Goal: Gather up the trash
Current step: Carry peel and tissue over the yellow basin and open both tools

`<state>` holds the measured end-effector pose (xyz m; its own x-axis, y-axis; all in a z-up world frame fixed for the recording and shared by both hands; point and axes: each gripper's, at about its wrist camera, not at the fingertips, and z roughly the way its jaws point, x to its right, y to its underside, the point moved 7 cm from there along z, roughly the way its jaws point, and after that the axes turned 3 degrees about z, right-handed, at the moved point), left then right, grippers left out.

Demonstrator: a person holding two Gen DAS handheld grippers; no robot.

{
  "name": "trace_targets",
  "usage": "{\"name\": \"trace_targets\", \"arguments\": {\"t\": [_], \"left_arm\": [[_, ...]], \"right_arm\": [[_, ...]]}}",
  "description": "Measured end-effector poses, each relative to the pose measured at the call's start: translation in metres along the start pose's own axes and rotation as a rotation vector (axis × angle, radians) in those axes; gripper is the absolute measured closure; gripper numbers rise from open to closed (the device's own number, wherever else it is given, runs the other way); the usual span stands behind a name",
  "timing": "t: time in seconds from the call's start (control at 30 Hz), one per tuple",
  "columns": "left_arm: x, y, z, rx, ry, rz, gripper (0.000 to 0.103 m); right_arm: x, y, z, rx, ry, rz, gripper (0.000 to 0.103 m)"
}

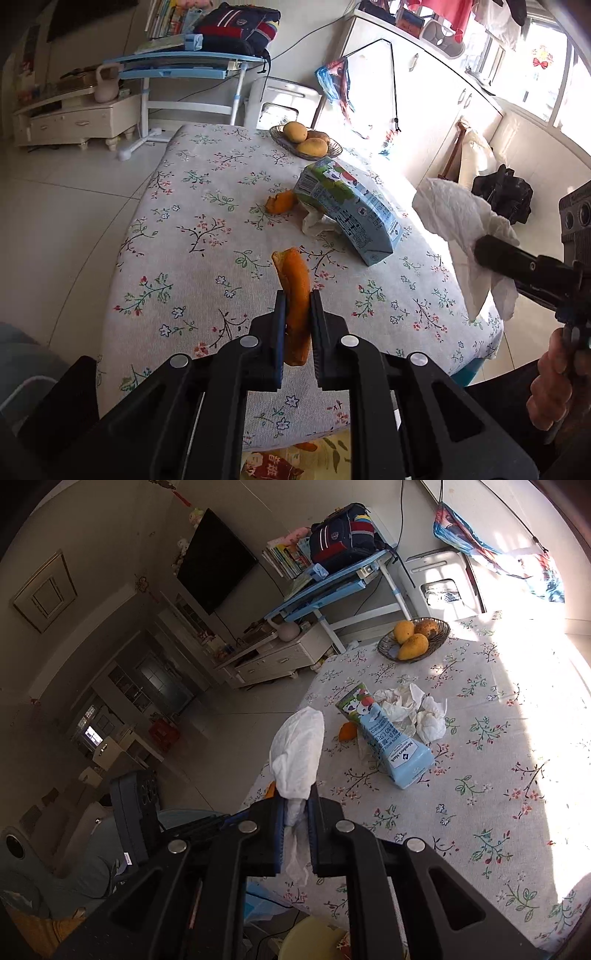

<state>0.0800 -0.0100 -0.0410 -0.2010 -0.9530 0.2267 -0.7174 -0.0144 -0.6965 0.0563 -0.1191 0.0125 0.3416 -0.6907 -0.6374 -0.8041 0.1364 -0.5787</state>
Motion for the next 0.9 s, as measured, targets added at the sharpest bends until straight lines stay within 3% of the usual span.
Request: {"name": "trace_targets", "arguments": {"t": [0.27,0.5,0.57,0.6,0.9], "left_arm": [[-0.011,0.013,-0.029,0.023,0.005,-0.006,0.091],[-0.004,0.031,-0.044,0.021,0.031,0.016,0.091],[0.0,0.038,-0.046,0.012,0.042,0.028,0.091],[0.003,0.042,-0.047,0.005,0.048,0.035,0.091],[0.032,0.084,-0.044,-0.081,0.102,0.115,0.091]], "right_arm": [[-0.027,0.103,0.037,-0.267,0.03,-0.057,0.091],[-0.013,0.152,0.05,-0.431,0.094,-0.027,0.088],[-0.007,0.153,0.046,-0.417,0.119,-0.01,0.069],[-0.004,0.152,0.043,-0.405,0.124,0.004,0.066],[0.015,0.126,0.025,-0.247,0.156,0.098,0.055]]}}
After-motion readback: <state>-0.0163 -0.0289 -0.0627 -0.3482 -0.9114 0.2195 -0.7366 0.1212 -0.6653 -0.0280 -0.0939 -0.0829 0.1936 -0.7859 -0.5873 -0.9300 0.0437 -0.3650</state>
